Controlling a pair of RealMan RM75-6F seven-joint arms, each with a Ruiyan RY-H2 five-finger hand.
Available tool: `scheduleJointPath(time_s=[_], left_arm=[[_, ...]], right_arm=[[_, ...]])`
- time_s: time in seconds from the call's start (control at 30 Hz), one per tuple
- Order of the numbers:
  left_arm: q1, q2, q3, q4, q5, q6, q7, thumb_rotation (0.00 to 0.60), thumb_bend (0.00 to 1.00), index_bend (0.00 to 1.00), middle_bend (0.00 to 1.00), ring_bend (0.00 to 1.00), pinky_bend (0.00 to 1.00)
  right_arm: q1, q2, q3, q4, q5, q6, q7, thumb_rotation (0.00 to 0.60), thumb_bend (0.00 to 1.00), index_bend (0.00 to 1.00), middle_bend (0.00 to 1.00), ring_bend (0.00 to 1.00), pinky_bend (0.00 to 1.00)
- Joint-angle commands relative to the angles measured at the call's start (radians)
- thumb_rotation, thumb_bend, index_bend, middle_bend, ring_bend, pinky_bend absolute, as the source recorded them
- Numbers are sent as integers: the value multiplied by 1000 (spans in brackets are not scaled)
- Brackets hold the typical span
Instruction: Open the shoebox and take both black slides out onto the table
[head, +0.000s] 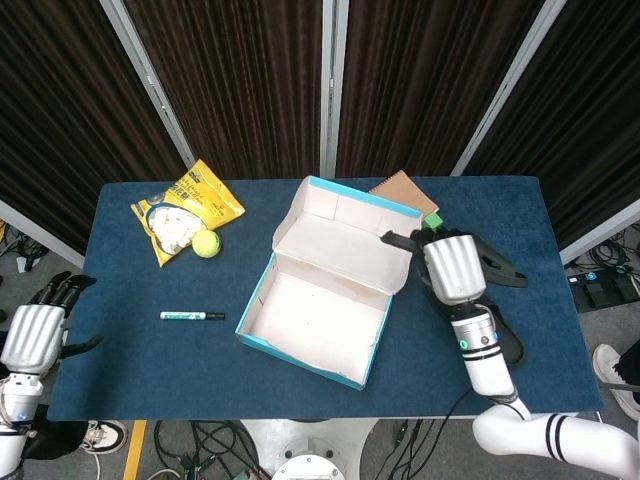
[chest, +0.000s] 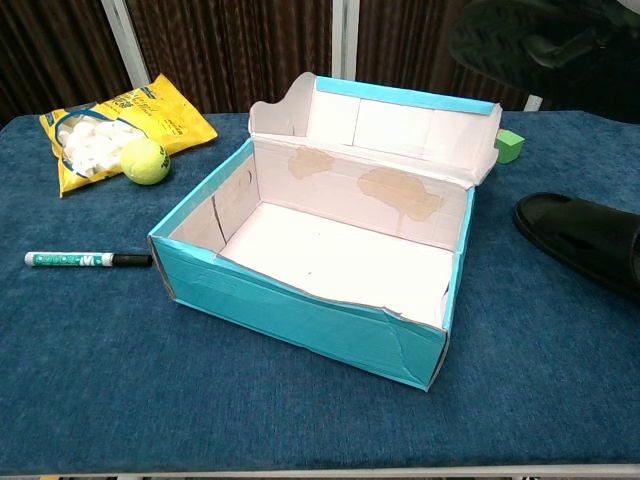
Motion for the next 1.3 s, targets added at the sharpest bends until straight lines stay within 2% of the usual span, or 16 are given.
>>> scheduleJointPath(time_s=[0.03, 0.23, 0.47, 0.83, 1.13, 1.23, 1.3], left_arm=[[-2, 0, 1, -5, -2, -4, 8, 600, 70, 209, 197, 114, 326], [-8, -2, 3, -14, -2, -15, 24, 600, 70, 209, 197, 114, 326], [-8, -3, 5, -20, -9, -21, 35, 600, 70, 209, 197, 114, 326], [-12, -7, 7, -16, -10, -29, 37, 600, 70, 209, 197, 114, 326], [-14, -14, 9, -13, -13, -32, 47, 600, 70, 209, 197, 114, 326], [-14, -12, 8, -16, -16, -34, 51, 600, 70, 209, 197, 114, 326], [-14, -11, 7, -17, -16, -32, 51, 600, 70, 209, 197, 114, 327]], right_arm=[[-32, 30, -21, 32, 14, -29, 40, 600, 430, 781, 690, 538, 657], [-59, 36, -37, 106, 8, -89, 124, 600, 427, 781, 690, 538, 657], [-46, 37, -57, 183, -6, -204, 164, 600, 422, 782, 690, 538, 657], [-72, 53, -66, 202, 1, -259, 173, 600, 418, 783, 690, 538, 653], [-42, -11, -45, 287, -24, -303, 184, 600, 410, 778, 684, 537, 639], [-31, -17, -47, 296, -9, -346, 170, 600, 363, 708, 651, 482, 566], [-27, -9, -48, 283, 4, -374, 167, 600, 284, 601, 589, 398, 458]])
